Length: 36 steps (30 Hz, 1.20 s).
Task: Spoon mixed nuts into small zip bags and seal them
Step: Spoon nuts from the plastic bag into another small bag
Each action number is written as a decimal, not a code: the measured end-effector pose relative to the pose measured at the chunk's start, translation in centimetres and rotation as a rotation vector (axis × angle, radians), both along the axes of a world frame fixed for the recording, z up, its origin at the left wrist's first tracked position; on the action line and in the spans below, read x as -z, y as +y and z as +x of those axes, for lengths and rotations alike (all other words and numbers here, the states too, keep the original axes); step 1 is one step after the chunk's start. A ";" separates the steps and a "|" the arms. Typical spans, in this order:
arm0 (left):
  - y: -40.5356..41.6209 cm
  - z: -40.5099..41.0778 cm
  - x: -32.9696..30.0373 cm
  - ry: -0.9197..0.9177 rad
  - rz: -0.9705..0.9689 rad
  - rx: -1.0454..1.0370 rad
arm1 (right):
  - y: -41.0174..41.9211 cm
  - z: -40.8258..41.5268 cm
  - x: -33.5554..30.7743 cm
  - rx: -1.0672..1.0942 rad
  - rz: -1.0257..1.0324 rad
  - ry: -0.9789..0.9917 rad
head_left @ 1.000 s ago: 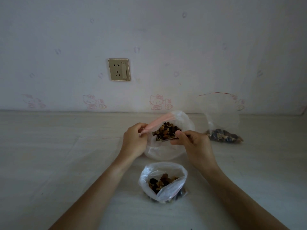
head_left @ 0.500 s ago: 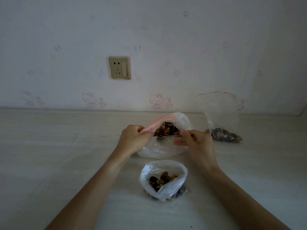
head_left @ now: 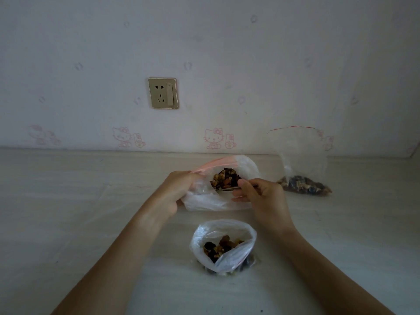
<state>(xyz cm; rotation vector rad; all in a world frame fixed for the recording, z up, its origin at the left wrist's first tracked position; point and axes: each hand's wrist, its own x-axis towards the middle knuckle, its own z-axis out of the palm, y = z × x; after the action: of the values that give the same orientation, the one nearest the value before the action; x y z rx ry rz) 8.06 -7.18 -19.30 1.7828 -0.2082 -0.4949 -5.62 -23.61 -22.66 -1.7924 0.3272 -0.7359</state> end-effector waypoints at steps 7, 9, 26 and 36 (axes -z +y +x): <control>0.0 0.2 0.7 -0.436 0.554 0.027 | 0.3 -0.2 -0.4 0.024 -0.034 -0.007; 0.1 0.1 0.6 -0.445 0.661 0.060 | 0.3 -0.2 -0.3 0.026 -0.024 -0.003; 0.1 -0.2 -0.5 -0.109 0.235 0.080 | -0.4 -0.7 -0.7 0.071 0.080 -0.020; 0.1 0.1 0.1 -0.208 0.217 0.078 | -0.2 -0.5 -0.5 0.078 0.017 -0.008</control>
<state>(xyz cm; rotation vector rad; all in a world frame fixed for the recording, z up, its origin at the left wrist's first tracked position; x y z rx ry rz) 8.13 -7.11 -19.41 2.0454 -0.3822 -0.3984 -6.11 -23.80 -22.21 -1.7679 0.3991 -0.7931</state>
